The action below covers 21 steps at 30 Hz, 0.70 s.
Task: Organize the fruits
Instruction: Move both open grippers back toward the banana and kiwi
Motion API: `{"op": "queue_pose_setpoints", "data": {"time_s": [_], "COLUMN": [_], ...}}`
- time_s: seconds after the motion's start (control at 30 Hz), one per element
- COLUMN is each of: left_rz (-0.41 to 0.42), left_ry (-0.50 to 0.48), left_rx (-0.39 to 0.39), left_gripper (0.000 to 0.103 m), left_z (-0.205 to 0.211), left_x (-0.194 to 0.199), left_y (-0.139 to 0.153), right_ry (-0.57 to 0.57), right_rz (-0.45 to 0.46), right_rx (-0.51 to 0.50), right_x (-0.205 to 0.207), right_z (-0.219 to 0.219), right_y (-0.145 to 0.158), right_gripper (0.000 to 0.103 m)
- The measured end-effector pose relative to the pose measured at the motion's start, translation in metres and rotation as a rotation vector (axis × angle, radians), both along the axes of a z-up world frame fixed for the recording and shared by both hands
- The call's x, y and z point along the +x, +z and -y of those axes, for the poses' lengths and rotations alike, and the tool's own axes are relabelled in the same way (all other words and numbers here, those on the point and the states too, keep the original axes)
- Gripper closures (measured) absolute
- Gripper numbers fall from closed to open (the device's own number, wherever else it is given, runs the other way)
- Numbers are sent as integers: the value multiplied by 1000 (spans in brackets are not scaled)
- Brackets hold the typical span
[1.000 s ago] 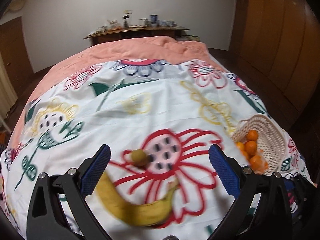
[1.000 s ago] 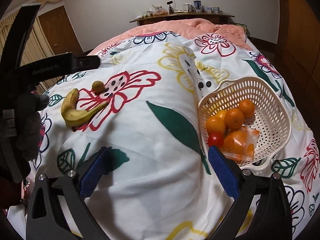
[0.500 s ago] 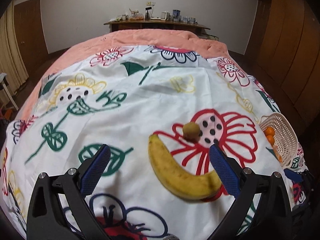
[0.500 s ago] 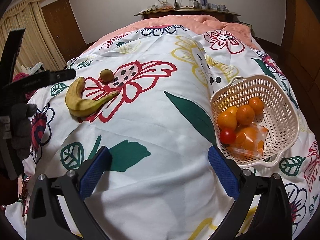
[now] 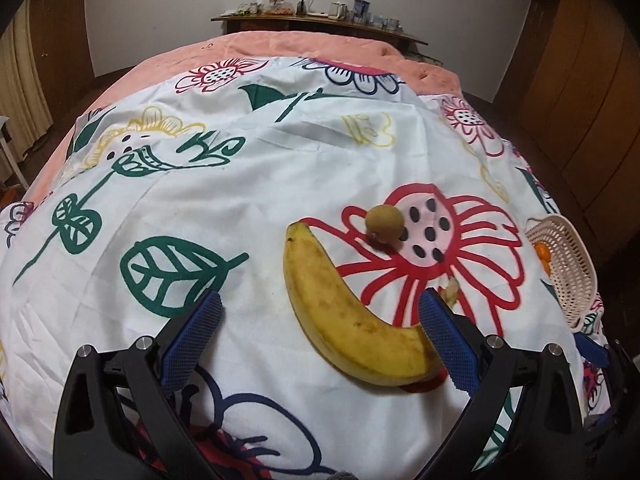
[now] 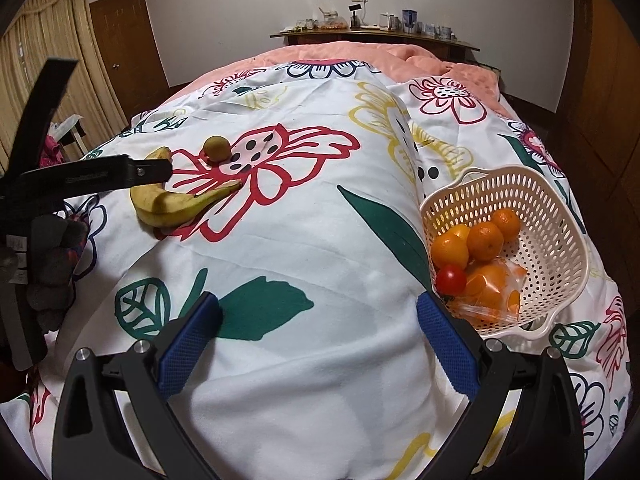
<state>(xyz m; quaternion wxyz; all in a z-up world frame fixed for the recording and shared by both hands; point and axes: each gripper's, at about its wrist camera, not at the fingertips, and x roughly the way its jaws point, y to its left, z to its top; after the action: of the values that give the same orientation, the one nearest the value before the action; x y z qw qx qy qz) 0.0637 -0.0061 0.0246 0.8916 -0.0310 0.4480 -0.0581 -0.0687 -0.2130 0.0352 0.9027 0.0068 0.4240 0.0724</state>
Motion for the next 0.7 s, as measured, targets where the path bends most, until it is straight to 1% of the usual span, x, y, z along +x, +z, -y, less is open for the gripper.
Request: {"op": "queue_pose_setpoints", "data": {"time_s": [0.17, 0.3, 0.53, 0.7], "left_rz": [2, 8, 36, 55], "left_ry": [-10, -19, -32, -43], "left_rx": [53, 44, 27, -4], "left_gripper": [3, 3, 3, 3], "left_z": [6, 3, -4, -13], "left_x": [0, -3, -15, -25], "left_y": [-3, -3, 1, 6], "right_ry": [0, 0, -2, 9], "right_rz": [3, 1, -10, -55], "right_rx": [4, 6, 52, 46], "right_x": [0, 0, 1, 7], "right_z": [0, 1, 6, 6], "right_y": [-1, -1, -3, -3], "right_gripper": [5, 5, 5, 5]}}
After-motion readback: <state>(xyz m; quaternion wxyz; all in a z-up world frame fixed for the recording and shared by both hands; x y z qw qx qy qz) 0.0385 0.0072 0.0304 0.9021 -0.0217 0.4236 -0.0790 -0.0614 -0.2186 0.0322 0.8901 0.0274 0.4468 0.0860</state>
